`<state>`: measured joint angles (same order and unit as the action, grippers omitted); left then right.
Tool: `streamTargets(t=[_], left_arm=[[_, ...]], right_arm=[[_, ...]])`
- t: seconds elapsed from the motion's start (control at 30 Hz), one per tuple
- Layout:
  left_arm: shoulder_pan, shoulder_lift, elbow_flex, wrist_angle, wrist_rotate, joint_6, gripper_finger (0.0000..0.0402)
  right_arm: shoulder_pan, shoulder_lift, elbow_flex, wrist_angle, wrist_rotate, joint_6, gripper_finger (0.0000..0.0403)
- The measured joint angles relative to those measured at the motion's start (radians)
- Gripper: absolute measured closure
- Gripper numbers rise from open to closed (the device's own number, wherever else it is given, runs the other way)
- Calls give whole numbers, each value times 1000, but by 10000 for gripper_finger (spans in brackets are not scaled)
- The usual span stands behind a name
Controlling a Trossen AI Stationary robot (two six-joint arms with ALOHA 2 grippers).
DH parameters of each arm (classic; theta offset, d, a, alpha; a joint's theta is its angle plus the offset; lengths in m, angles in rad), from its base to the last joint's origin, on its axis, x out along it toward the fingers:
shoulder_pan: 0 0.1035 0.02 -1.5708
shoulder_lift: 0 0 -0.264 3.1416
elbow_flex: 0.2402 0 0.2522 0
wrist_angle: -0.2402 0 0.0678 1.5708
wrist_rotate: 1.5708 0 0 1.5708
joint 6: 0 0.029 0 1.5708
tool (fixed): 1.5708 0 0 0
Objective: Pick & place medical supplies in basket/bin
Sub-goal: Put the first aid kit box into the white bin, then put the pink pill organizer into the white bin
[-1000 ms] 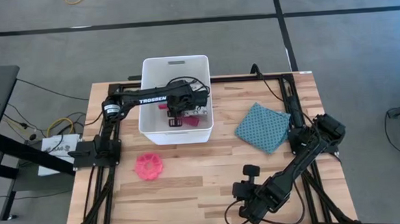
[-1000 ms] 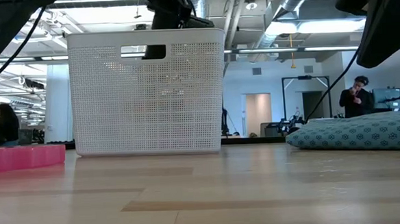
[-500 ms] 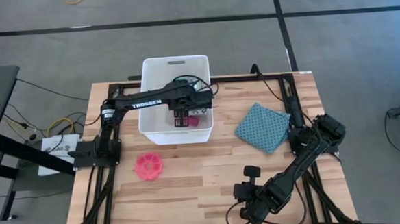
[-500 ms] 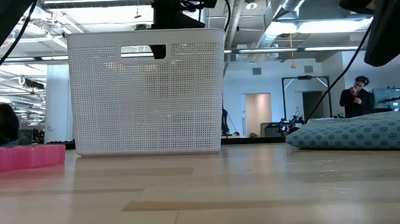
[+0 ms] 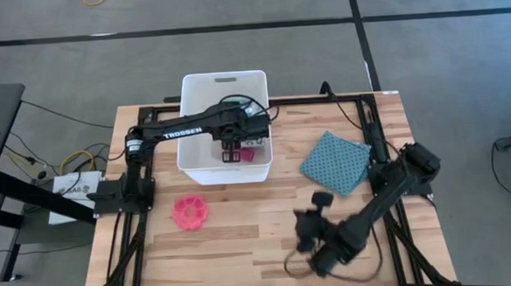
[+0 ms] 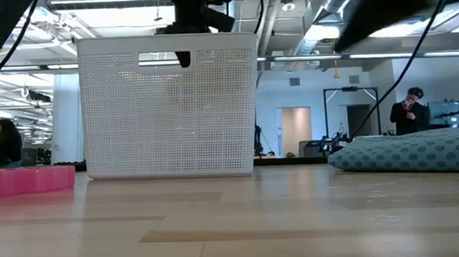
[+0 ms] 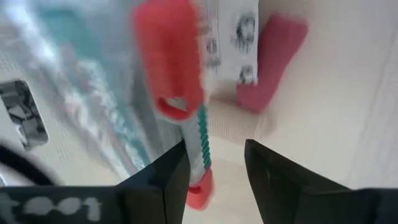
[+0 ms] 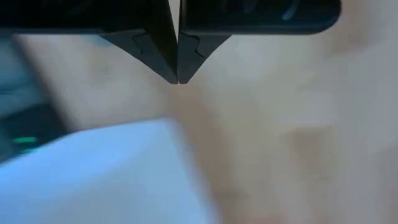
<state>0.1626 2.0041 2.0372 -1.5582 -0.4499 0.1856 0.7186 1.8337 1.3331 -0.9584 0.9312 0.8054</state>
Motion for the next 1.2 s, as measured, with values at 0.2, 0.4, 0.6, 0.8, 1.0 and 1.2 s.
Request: streamTargets(t=[0.2,0.4,0.6,0.8,1.0,1.2], left_arm=[[-32,-13,-8,-15,-108,45,272],[-67,-11,-8,-12,-230,125,285],[-88,-20,-12,-13,-288,92,287],[-139,-75,-13,-12,-416,82,287],[-226,-214,-13,-13,-419,-26,288],[-336,-392,-16,-12,-117,-405,288]], right_arm=[[-137,-175,0,-51,171,-100,403],[-315,-455,1,149,-14,-446,403],[-507,-601,-33,386,-358,-600,403],[-585,-600,-114,411,-438,-631,403],[-583,-578,-134,376,-567,-647,403],[-514,-583,-136,370,-582,-659,403]])
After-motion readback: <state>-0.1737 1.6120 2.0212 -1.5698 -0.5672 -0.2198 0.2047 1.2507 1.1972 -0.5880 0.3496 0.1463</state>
